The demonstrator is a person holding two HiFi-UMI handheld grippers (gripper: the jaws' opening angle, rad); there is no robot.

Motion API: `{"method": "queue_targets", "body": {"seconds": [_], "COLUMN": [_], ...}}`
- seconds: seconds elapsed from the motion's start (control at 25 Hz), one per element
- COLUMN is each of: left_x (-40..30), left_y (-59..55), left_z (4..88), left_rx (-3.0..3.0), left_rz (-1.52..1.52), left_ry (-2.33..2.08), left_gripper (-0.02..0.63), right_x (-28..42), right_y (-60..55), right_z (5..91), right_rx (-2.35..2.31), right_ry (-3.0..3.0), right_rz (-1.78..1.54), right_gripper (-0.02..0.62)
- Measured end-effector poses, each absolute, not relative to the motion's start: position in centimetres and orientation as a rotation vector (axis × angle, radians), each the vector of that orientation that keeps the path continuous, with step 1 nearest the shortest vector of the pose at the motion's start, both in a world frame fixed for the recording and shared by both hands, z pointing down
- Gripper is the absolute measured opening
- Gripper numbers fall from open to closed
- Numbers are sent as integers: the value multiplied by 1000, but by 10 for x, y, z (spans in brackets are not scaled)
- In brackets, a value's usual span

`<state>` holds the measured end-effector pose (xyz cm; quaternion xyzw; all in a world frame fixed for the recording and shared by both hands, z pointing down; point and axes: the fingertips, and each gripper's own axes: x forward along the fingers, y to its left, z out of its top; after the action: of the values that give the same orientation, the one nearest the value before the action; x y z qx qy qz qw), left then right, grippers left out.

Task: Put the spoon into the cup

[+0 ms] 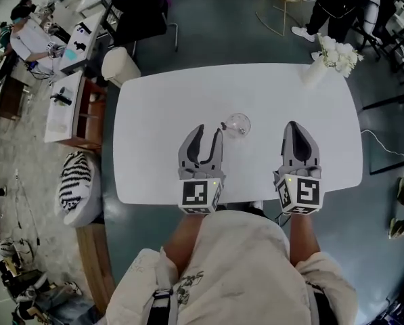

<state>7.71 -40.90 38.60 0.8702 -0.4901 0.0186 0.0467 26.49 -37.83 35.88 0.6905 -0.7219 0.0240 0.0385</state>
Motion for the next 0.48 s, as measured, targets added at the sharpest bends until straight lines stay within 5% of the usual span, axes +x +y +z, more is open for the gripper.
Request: {"method": "queue_targets", "body": {"seconds": [0.48], "left_x": [64], "left_y": [-389], "left_z": [303], "left_rx": [2694], "left_rz": [-22], "left_ry": [-1732], "left_gripper": [137], "right_x": [285], "right_y": [-375], "right_z": [303], "right_rx": [2110], "right_ry": [-2349], "right_rz": [-88], "right_gripper": [-12]}}
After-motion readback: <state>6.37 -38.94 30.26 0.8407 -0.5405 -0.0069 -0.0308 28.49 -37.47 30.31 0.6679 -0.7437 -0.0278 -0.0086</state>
